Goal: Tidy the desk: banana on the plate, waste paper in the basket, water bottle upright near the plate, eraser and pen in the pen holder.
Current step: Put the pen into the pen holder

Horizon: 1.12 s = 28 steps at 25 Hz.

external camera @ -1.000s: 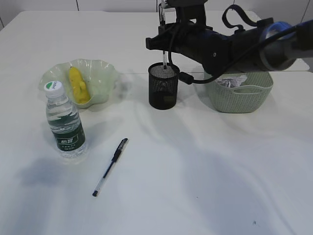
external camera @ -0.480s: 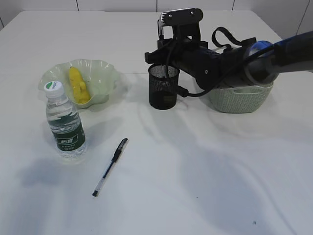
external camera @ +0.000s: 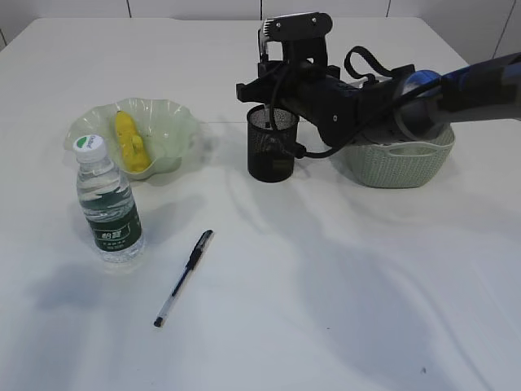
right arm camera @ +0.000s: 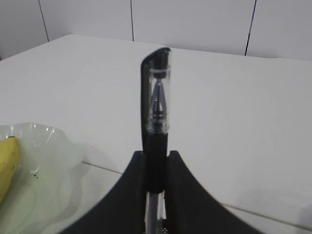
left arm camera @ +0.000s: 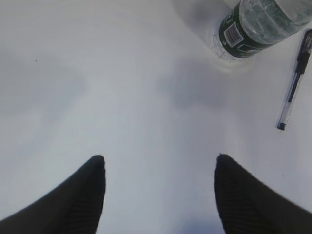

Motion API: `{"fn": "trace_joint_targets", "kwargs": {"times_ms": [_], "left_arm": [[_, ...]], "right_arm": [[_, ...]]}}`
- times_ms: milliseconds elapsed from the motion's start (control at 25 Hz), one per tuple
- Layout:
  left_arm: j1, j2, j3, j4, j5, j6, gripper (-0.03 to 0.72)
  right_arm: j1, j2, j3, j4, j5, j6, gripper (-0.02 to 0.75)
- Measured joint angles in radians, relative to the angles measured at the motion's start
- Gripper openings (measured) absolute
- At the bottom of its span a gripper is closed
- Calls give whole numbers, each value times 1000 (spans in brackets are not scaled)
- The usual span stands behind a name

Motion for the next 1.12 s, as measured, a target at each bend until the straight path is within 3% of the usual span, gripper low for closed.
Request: {"fn": "trace_joint_targets", "kwargs": {"times_ms": [600,920,1120], "left_arm": [[0,0,0,0,0,0,492],[0,0,0,0,0,0,491],[0,0,0,0,0,0,491]], "right_arm": [[0,35,-1,0,13,4,57],[0,37,-1,0,15,4,183],[0,37,-1,0,15,4,209]]}}
